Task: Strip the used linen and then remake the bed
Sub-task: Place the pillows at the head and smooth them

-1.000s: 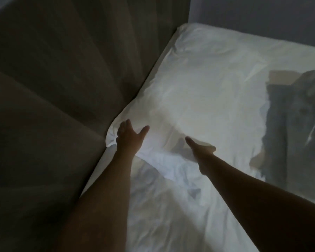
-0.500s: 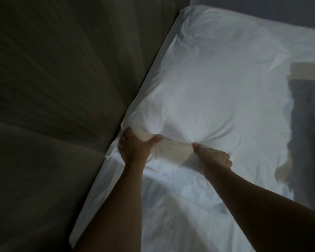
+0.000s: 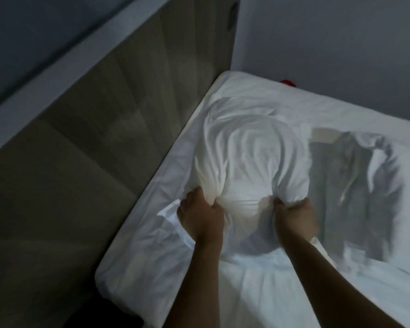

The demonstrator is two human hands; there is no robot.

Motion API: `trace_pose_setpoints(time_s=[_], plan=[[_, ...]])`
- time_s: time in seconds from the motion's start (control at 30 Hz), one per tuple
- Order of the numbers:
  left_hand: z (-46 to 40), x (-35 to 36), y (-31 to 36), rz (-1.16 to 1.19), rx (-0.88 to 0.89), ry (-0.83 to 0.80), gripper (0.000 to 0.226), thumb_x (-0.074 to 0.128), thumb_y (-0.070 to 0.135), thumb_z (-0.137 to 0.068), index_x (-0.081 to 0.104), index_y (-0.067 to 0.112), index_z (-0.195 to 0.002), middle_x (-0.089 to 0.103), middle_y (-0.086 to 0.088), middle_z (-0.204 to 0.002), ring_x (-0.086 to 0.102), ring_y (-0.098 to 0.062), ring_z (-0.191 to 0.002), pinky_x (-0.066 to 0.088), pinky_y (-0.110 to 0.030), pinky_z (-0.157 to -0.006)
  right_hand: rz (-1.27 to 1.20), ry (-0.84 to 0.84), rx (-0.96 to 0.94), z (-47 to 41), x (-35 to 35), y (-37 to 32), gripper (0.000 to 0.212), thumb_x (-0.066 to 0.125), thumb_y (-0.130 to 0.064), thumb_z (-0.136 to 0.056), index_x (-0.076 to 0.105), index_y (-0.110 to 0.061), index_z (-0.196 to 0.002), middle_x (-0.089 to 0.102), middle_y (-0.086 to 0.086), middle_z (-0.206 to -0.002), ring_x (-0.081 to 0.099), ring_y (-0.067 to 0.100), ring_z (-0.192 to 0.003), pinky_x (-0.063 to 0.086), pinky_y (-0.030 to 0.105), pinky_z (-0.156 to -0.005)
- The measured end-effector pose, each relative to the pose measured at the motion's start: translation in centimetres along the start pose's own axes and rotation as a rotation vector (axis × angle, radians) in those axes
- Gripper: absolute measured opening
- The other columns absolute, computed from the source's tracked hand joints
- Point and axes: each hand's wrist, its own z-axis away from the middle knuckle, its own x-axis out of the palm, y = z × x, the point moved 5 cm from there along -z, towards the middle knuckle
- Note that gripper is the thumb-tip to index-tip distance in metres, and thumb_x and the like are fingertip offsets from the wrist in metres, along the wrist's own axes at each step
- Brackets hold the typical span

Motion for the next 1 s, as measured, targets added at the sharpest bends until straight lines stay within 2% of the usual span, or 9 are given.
trace_pose_setpoints(time_s=[0.1,0.17,0.27,0.33,0.47,0.6,0.7,0.87,1.0], plan=[[4.0,-4.3,2.8,0.015,-0.049,0.046,0.038,0.077,0.026,-0.07,0.066,0.01,-0.103,0.068,-0.011,-0.095,0.063,-0.034,-0.085,0.047,-0.039,-0.077,-0.068,0.018,-0.14,1.5,-5.9,0.3,0.044,0.071,-0.044,-0.076,0.056,-0.008,-0.095,0.066,0.019,-0.098,0.064,0.039,-0.094,0.048,0.04,-0.082],[6.7,-7.2,4.6,0.026,-0.05,0.082,0.041,0.078,0.028,-0.071,0.066,0.01,-0.106,0.069,-0.011,-0.1,0.063,-0.033,-0.089,0.047,-0.04,-0.079,-0.104,0.04,-0.211,2.3,-9.8,0.6,0.037,0.07,-0.042,-0.076,0.048,-0.012,-0.083,0.065,0.015,-0.089,0.063,0.038,-0.087,0.048,0.039,-0.077],[10.8,-11.6,8.2,0.093,-0.011,0.205,0.038,0.081,0.019,-0.064,0.068,0.007,-0.098,0.07,-0.013,-0.092,0.063,-0.034,-0.082,0.044,-0.034,-0.072,-0.213,0.037,-0.279,2.5,-15.7,1.3,0.037,0.066,-0.041,-0.077,0.046,-0.01,-0.076,0.06,0.007,-0.075,0.06,0.033,-0.075,0.047,0.036,-0.069],[14.1,-14.3,11.2,0.17,0.013,0.301,0.04,0.083,0.013,-0.058,0.069,0.005,-0.094,0.07,-0.015,-0.088,0.064,-0.035,-0.079,0.045,-0.034,-0.07,-0.244,0.046,-0.319,2.0,-20.1,1.9,0.034,0.063,-0.042,-0.077,0.049,-0.011,-0.077,0.059,0.005,-0.075,0.059,0.03,-0.074,0.042,0.031,-0.066],[21.3,-18.8,17.5,0.233,0.062,0.483,0.044,0.083,0.02,-0.065,0.068,0.005,-0.104,0.07,-0.015,-0.098,0.064,-0.036,-0.088,0.051,-0.041,-0.075,-0.312,0.09,-0.418,0.3,-29.4,3.7,0.035,0.063,-0.042,-0.081,0.051,-0.01,-0.085,0.061,0.007,-0.083,0.059,0.032,-0.08,0.043,0.034,-0.072],[28.0,-22.5,23.7,0.315,0.033,0.532,0.054,0.076,0.031,-0.077,0.062,0.007,-0.123,0.066,-0.015,-0.116,0.06,-0.035,-0.105,0.047,-0.045,-0.088,-0.395,0.15,-0.466,-0.9,-37.9,6.3,0.035,0.063,-0.043,-0.083,0.049,-0.011,-0.085,0.057,0.003,-0.079,0.058,0.028,-0.076,0.048,0.038,-0.074],[31.6,-24.7,27.4,0.341,0.121,0.665,0.053,0.077,0.026,-0.073,0.064,0.003,-0.118,0.068,-0.017,-0.11,0.062,-0.036,-0.101,0.043,-0.041,-0.088,-0.474,0.212,-0.502,-1.4,-42.9,7.2,0.035,0.064,-0.042,-0.083,0.047,-0.011,-0.082,0.055,0.001,-0.077,0.055,0.023,-0.072,0.045,0.035,-0.07],[37.5,-27.2,32.1,0.473,0.184,0.737,0.053,0.072,0.032,-0.08,0.061,0.008,-0.126,0.067,-0.01,-0.119,0.059,-0.028,-0.11,0.027,-0.026,-0.092,-0.632,0.312,-0.559,-1.9,-51.0,9.6,0.033,0.065,-0.042,-0.081,0.048,-0.014,-0.084,0.057,-0.002,-0.082,0.056,0.02,-0.077,0.048,0.037,-0.076],[44.9,-28.9,36.9,0.629,0.273,0.815,0.041,0.075,0.031,-0.079,0.068,0.005,-0.11,0.071,-0.01,-0.106,0.062,-0.022,-0.098,0.035,-0.024,-0.089,-0.688,0.422,-0.613,-3.1,-59.1,13.7,0.034,0.066,-0.04,-0.08,0.046,-0.013,-0.077,0.059,0.004,-0.078,0.056,0.027,-0.074,0.048,0.041,-0.076]])
